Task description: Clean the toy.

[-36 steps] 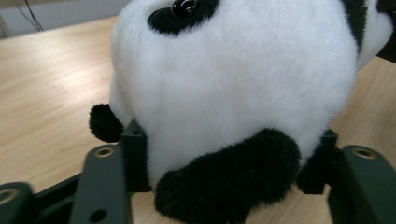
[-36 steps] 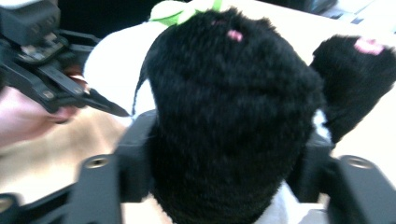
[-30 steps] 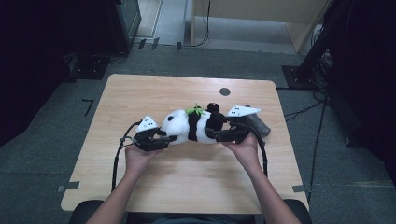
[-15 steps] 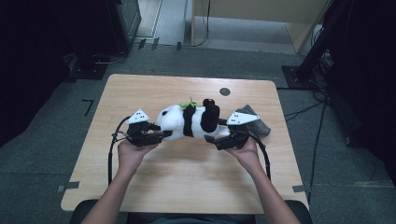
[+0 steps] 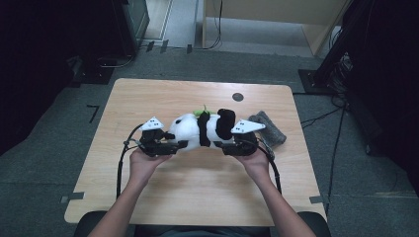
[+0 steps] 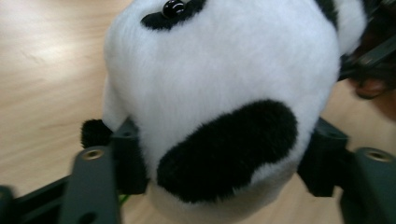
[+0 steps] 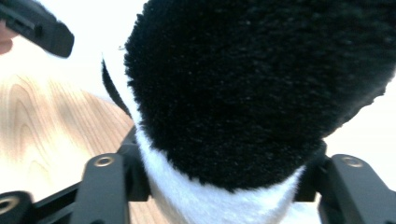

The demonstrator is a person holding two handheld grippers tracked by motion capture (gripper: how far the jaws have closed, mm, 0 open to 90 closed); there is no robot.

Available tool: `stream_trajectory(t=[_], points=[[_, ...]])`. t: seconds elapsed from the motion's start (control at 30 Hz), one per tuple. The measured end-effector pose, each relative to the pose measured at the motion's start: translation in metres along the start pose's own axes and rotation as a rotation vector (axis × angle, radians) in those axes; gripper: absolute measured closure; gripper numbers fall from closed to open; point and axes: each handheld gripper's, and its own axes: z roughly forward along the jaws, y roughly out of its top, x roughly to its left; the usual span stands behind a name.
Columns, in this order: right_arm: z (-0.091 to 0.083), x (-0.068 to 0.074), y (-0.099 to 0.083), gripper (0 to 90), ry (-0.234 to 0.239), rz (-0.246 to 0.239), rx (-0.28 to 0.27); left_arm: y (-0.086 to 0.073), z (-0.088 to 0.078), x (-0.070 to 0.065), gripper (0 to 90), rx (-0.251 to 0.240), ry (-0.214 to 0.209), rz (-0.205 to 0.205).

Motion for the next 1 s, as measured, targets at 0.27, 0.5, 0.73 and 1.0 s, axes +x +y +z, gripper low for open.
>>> stream_trajectory(t=[0.27, 0.5, 0.73, 1.0], points=[[-0.013, -0.015, 0.004, 44.5, 0.001, 0.11, 0.005, -0.008, -0.001, 0.005, 7.0, -0.065, 0.022, 0.044], [-0.031, -0.025, 0.007, 44.3, -0.002, 0.168, -0.026, -0.017, 0.002, 0.01, 6.8, -0.088, 0.011, 0.067], [-0.027, -0.011, 0.012, 40.0, 0.1, 0.19, -0.008, -0.02, 0.012, -0.009, 9.1, -0.109, 0.039, 0.131], [-0.022, -0.014, 0.009, 20.4, 0.09, 0.167, -0.018, -0.018, 0.005, -0.006, 47.3, -0.12, -0.007, 0.048]])
